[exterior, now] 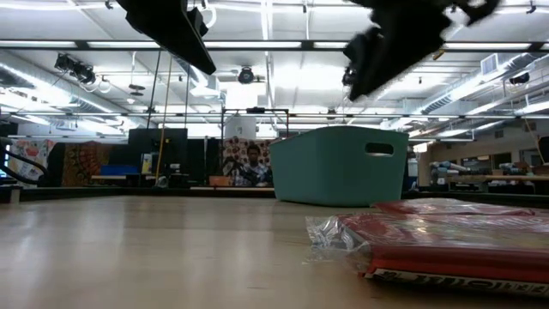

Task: Sort popcorn bags into baskets
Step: Put the red popcorn bag into the green bin

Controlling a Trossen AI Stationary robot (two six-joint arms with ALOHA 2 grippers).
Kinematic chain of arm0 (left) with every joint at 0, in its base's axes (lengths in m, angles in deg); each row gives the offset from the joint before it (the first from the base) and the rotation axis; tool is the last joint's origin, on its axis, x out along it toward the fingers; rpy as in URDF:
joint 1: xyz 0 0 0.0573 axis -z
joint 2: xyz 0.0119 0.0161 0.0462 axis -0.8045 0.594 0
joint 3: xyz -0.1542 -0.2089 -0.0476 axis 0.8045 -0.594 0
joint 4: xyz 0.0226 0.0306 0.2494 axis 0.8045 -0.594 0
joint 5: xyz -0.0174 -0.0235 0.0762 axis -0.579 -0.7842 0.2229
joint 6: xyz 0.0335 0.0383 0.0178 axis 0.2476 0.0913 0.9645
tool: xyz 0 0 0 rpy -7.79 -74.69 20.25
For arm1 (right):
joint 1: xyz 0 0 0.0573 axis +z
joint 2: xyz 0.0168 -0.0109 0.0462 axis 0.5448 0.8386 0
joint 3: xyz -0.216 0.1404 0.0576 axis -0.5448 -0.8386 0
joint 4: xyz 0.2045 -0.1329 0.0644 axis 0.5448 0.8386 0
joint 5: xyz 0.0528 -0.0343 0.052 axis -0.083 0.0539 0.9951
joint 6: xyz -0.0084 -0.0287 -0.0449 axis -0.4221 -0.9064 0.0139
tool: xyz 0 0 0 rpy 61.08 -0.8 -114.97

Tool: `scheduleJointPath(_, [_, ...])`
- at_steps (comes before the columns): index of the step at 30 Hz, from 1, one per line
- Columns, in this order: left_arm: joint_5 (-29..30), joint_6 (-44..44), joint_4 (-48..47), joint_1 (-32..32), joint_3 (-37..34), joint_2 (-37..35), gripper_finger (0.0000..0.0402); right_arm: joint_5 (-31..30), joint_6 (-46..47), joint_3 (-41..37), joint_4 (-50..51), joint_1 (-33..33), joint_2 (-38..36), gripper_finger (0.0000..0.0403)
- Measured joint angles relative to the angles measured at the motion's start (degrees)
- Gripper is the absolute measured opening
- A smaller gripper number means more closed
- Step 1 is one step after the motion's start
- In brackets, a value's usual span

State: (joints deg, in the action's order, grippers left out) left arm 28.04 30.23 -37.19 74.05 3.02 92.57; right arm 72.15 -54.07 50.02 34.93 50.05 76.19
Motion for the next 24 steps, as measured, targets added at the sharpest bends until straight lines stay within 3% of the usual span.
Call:
scheduleJointPath(10, [0.0,0.09,1.87,-0.2,0.0,0.04,0.0071,1.25,18.17,-12.65,3.71,5.26,0.02,0.0142])
scheduleJointPath(18, [0.33,4.46,8.37,-0.2,0.0,5.77,0.0071,-7.97,15.6,-13.78,15.83,11.21,0.02,0.014])
scheduleJointPath(24, [2.33,7.46,14.97,-0.85,-0.02,11.32,0.0071,-11.49,13.77,-17.93,15.17,15.67,0.13,0.014])
